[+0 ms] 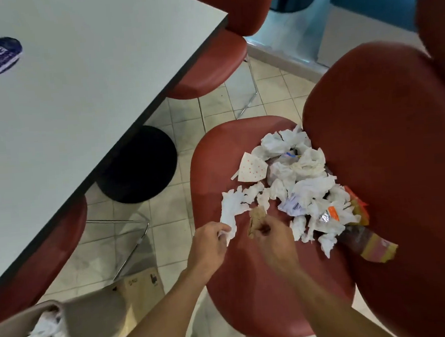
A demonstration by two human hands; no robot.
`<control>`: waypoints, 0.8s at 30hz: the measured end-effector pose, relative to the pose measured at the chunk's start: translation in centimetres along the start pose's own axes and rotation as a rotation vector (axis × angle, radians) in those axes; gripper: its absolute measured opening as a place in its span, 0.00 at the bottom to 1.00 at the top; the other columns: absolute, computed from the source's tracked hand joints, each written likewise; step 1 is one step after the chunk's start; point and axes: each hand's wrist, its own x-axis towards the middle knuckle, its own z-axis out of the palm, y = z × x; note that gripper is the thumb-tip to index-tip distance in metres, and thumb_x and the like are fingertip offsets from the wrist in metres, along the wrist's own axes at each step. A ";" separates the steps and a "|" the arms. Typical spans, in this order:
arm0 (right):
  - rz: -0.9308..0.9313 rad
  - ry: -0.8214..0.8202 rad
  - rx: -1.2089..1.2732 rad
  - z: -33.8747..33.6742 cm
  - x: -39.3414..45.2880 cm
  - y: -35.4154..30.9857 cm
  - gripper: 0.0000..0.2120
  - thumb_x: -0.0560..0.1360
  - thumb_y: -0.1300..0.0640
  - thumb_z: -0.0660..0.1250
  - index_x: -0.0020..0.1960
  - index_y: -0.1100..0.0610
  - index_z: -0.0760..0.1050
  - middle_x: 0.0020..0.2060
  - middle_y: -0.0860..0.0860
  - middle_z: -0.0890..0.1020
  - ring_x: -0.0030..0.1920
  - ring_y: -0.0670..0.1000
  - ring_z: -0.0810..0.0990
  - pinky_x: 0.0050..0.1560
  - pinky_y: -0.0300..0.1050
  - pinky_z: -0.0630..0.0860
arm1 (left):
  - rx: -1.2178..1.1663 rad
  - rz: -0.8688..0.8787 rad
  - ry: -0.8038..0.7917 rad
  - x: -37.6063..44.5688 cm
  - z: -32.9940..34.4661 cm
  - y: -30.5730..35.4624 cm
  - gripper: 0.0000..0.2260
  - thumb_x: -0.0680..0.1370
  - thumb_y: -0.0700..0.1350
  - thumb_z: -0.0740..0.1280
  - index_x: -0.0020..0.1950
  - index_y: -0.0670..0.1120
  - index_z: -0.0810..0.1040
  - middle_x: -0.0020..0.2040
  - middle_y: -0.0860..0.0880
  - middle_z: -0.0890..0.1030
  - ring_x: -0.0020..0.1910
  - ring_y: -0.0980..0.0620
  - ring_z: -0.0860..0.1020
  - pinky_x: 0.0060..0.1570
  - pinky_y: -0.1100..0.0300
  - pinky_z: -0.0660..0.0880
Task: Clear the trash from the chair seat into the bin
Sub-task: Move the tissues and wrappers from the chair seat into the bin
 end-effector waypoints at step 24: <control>-0.276 -0.263 -0.254 20.3 -20.6 -13.4 0.09 0.72 0.64 0.67 0.37 0.53 0.73 0.33 0.48 0.79 0.34 0.46 0.76 0.30 0.32 0.69 | -0.190 -0.286 0.340 -21.9 -18.6 -20.3 0.09 0.76 0.39 0.66 0.52 0.49 0.82 0.43 0.50 0.82 0.38 0.54 0.77 0.42 0.62 0.72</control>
